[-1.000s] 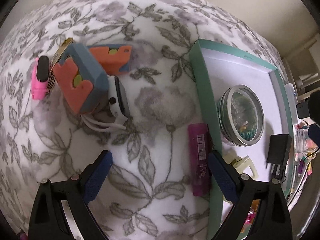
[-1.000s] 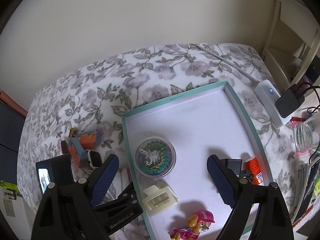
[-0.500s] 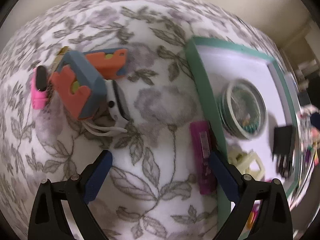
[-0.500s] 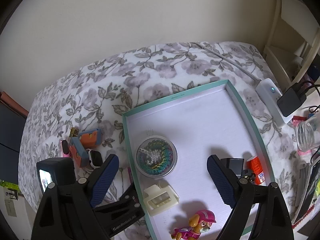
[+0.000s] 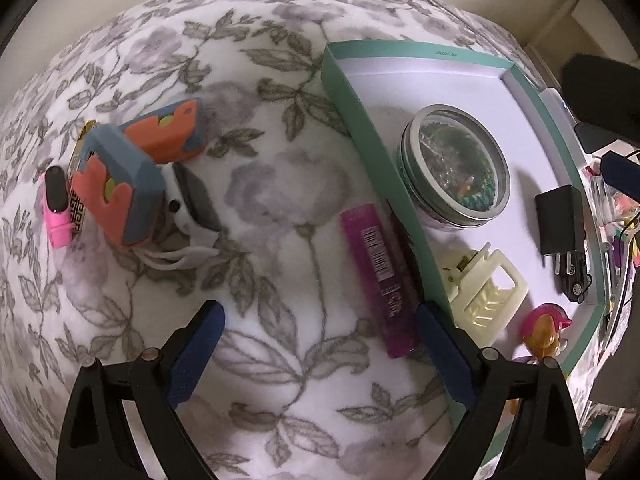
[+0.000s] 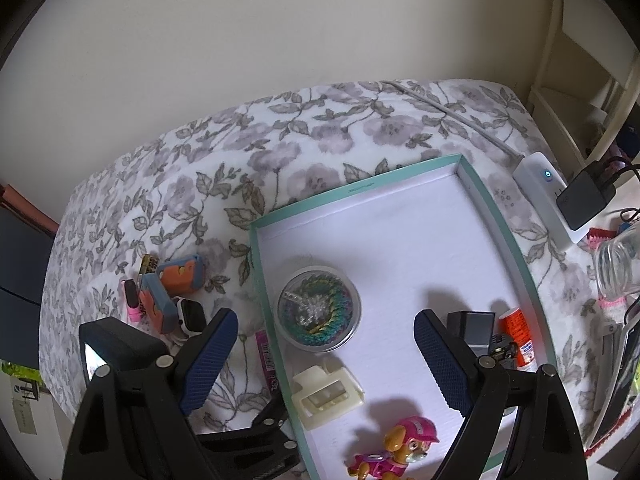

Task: Organize rigid objects
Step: 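Lower the left tool onto the purple highlighter and close on it, then lift the purple highlighter off the bed with the left tool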

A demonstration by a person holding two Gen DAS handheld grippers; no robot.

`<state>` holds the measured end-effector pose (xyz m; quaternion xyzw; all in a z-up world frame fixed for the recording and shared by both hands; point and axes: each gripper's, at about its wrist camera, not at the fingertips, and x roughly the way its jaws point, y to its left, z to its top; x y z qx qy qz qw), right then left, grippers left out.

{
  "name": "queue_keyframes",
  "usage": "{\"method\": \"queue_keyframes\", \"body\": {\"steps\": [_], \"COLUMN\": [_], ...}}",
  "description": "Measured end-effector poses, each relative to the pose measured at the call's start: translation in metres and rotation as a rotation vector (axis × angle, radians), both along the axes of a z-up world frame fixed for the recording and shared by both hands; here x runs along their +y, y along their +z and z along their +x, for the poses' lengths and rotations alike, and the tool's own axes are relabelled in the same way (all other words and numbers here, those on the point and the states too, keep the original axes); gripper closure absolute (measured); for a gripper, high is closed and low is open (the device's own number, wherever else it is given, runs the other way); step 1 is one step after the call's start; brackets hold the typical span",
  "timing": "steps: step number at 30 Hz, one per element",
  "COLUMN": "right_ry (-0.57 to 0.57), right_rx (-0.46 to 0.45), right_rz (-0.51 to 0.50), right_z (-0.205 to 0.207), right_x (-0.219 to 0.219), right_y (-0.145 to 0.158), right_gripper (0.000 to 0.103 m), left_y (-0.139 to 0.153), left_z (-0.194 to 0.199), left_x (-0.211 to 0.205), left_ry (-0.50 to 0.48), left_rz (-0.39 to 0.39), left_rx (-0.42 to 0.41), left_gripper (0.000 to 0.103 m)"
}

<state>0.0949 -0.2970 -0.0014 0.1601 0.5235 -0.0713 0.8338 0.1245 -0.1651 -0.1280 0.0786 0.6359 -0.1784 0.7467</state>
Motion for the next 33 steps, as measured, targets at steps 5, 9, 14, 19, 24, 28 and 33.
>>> {"method": "queue_keyframes", "body": {"steps": [5, 9, 14, 19, 24, 28, 33], "right_ry": [-0.005, 0.001, 0.002, 0.004, 0.0, 0.004, 0.005], "right_rx": [0.0, 0.002, 0.003, 0.009, 0.002, -0.005, 0.013], "right_rz": [0.003, 0.001, 0.002, 0.003, 0.024, 0.057, 0.017], "right_z": [0.0, 0.001, 0.0, 0.001, 0.001, 0.001, 0.003], "right_x": [-0.002, -0.001, -0.001, 0.0, -0.001, 0.0, 0.003], "right_y": [0.001, 0.0, 0.0, -0.002, -0.002, -0.003, -0.005], "right_gripper": [0.012, 0.012, 0.012, 0.012, 0.012, 0.012, 0.012], "left_y": [0.0, -0.006, -0.004, 0.006, 0.011, 0.017, 0.023], "left_z": [-0.006, -0.005, -0.006, 0.0, 0.0, 0.004, 0.007], "left_x": [-0.008, -0.014, -0.017, -0.011, -0.011, -0.006, 0.007], "left_ry": [-0.001, 0.0, 0.012, 0.028, 0.001, -0.003, 0.03], "left_rz": [-0.002, 0.102, 0.152, 0.105, 0.087, 0.076, 0.06], "left_rx": [-0.007, -0.034, -0.065, -0.056, -0.057, -0.055, -0.034], "left_gripper": [0.007, 0.006, 0.007, 0.034, 0.051, 0.081, 0.082]}}
